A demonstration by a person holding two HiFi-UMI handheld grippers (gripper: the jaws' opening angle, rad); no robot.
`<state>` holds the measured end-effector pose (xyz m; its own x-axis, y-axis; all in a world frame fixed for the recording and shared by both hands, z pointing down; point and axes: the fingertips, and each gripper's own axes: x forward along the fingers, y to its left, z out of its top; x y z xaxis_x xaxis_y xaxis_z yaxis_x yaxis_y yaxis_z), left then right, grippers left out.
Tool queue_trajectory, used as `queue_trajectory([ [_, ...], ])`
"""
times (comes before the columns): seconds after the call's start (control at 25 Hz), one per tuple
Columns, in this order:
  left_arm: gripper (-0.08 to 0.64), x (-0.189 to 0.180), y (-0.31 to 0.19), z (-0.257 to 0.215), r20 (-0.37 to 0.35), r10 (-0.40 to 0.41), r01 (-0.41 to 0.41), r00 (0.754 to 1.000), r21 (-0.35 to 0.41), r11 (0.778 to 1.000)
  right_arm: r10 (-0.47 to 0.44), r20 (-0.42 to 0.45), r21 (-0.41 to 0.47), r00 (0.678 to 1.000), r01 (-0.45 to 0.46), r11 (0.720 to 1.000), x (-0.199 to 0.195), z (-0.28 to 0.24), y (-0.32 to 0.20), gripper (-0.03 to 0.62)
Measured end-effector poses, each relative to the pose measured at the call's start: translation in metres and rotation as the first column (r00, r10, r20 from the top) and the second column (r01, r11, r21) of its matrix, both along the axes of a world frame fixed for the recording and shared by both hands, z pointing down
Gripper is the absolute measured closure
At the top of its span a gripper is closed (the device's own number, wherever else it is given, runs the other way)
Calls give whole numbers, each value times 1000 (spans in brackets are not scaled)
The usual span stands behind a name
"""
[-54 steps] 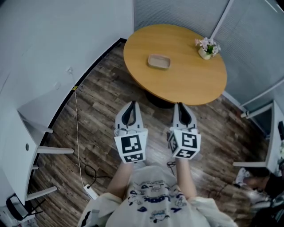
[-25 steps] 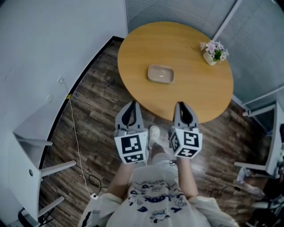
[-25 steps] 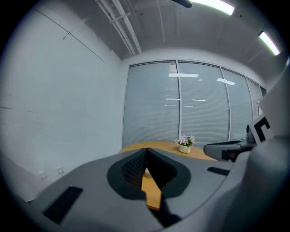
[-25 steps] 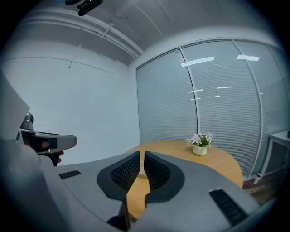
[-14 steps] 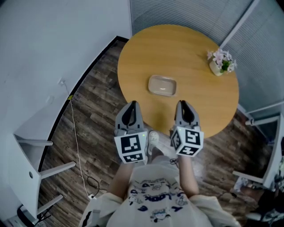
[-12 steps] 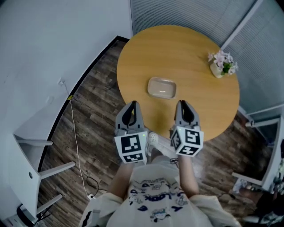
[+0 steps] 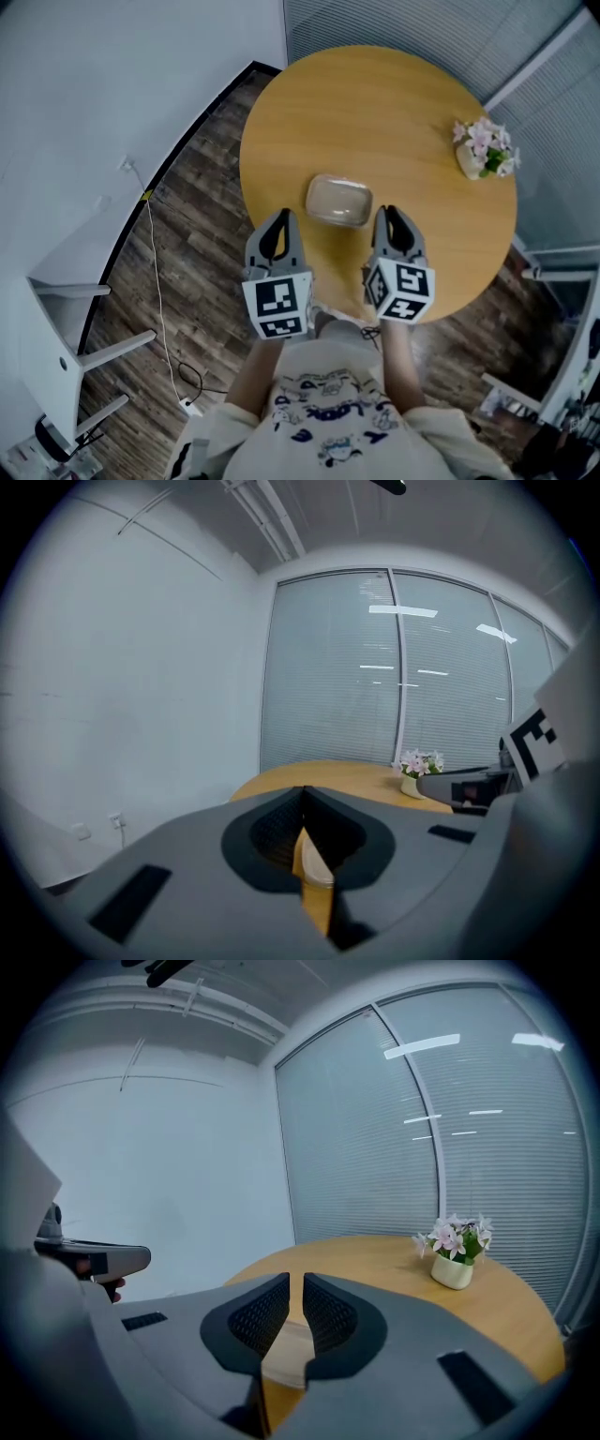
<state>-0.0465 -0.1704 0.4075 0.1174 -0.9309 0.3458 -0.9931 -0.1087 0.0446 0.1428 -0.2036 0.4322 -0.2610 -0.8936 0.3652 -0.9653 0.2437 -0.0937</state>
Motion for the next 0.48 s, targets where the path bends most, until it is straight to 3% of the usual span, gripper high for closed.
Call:
queue_trajectory([
  [0.48,555,4,-27,58,-46,-54,46,997,-166,985,-32,19,-138,999,34,990,15,55,-34,561],
])
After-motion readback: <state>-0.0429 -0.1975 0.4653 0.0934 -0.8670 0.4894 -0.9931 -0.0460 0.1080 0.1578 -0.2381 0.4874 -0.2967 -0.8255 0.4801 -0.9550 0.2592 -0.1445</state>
